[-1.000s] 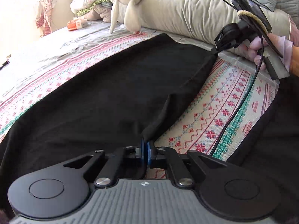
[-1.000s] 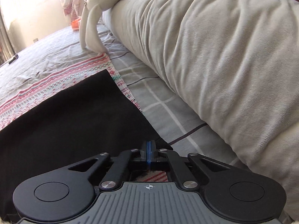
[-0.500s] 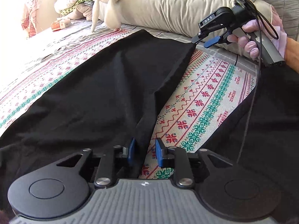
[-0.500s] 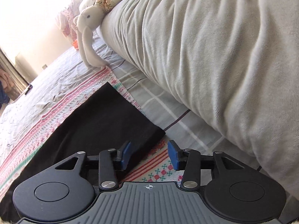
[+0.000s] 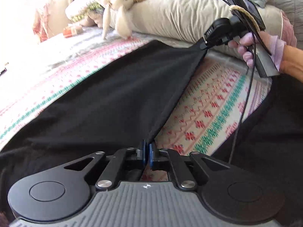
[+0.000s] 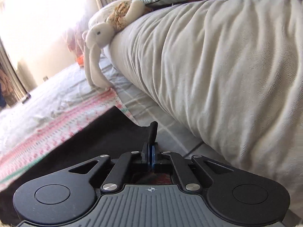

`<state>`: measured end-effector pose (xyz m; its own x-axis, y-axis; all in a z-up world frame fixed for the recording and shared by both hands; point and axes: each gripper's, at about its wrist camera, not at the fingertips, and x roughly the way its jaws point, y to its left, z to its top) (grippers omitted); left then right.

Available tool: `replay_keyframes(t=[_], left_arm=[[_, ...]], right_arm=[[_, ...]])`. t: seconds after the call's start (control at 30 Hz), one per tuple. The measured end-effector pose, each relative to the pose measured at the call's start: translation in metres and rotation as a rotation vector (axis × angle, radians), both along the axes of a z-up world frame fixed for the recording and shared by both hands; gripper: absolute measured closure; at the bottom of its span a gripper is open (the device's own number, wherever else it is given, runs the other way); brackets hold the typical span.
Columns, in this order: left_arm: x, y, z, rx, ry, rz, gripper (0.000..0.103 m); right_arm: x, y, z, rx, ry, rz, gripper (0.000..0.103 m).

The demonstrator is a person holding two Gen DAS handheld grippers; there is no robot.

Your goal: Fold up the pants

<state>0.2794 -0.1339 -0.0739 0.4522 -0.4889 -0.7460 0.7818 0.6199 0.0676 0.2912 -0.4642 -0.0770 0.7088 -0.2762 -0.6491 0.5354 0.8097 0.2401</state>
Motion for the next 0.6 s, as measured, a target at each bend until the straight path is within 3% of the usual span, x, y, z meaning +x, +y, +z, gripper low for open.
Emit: replay_keyframes(t=[0.1, 0.17, 0.23, 0.27, 0.33, 0.4, 0.6], left_arm=[[-0.009, -0.001, -0.002, 0.021, 0.010, -0.043, 0.084], [-0.012, 0.002, 0.002, 0.009, 0.056, -0.061, 0.075], [-0.019, 0.005, 0.006, 0.002, 0.049, -0.062, 0.070], [-0.023, 0.007, 0.008, 0.000, 0.034, -0.057, 0.067], [-0.033, 0.011, 0.014, -0.023, 0.010, -0.027, 0.046], [-0.045, 0.018, 0.021, -0.060, -0.005, 0.023, 0.034], [-0.074, 0.053, 0.046, -0.094, -0.012, 0.191, 0.017]], right_arm=[[0.005, 0.009, -0.018, -0.130, 0.176, -0.013, 0.093], [-0.004, 0.012, -0.020, -0.181, 0.196, -0.029, 0.086], [-0.007, 0.013, -0.016, -0.250, 0.228, -0.061, 0.086], [-0.012, 0.012, -0.011, -0.258, 0.225, -0.069, 0.083], [-0.023, 0.009, -0.001, -0.216, 0.194, -0.057, 0.079], [-0.035, 0.011, 0.010, -0.201, 0.180, -0.042, 0.077], [-0.062, 0.042, 0.044, -0.173, 0.139, 0.045, 0.043]])
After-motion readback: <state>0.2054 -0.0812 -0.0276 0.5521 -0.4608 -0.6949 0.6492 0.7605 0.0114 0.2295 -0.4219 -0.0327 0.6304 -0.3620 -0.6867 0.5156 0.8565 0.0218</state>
